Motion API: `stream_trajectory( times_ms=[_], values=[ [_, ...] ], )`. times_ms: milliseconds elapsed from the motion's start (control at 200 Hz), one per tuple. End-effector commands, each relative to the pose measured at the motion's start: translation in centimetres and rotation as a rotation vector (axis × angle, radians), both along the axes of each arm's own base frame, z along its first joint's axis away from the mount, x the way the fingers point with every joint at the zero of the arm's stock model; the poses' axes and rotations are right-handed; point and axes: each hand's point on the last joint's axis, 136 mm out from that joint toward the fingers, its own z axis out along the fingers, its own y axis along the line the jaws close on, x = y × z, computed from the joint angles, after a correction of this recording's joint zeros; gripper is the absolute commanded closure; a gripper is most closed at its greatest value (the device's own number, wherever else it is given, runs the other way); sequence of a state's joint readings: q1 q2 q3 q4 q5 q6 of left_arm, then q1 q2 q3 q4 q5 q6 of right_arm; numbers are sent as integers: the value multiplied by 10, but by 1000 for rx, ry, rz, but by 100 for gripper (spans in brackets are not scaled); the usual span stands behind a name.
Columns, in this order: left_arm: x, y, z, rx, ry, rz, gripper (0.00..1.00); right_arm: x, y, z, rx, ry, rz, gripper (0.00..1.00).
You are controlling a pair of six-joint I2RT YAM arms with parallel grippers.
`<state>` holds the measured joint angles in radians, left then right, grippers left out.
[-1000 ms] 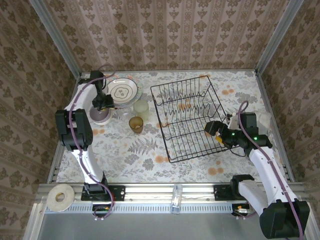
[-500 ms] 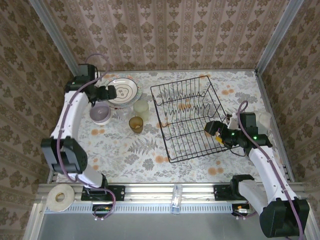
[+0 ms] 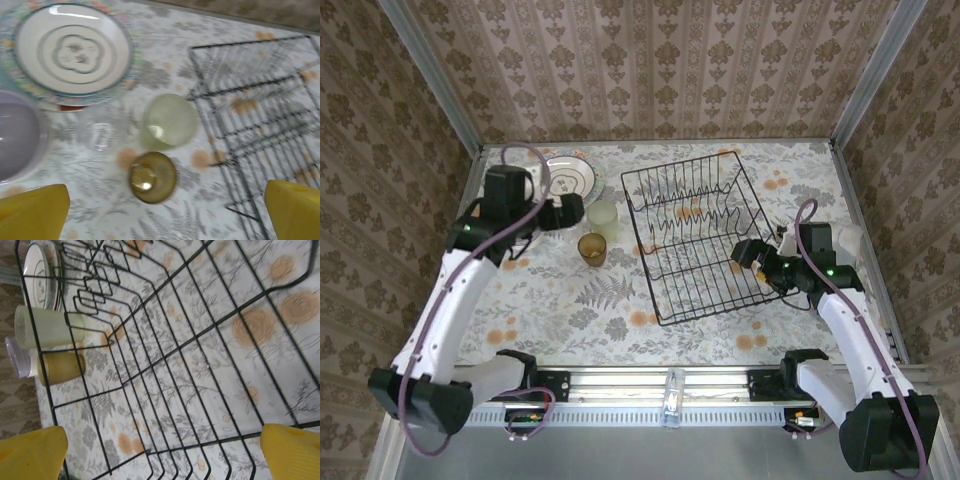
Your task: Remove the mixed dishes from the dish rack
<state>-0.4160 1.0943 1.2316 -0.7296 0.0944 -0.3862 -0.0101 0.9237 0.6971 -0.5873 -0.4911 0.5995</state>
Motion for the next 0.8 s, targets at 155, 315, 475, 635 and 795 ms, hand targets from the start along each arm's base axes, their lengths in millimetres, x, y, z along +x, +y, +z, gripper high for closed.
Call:
stream_trajectory(
  times_ms=[155,315,475,635,795],
  values=[
    [-43,-74,-46,81,75,-116,4,13,-39,6,-195,-5,-126,0],
    [-61,-110,-79,109,145,-194,14,15,-65,12,-317,12,-186,0],
    [-73,-135,-105,99,200,-238,21,15,-88,8,-384,47,-234,0],
    [-77,-152,-128,129,249,-265,25,16,-101,-10,-365,111,-267,0],
    [-77,-159,-154,160,320,-247,30,20,-96,-21,-317,116,-268,1]
  ],
)
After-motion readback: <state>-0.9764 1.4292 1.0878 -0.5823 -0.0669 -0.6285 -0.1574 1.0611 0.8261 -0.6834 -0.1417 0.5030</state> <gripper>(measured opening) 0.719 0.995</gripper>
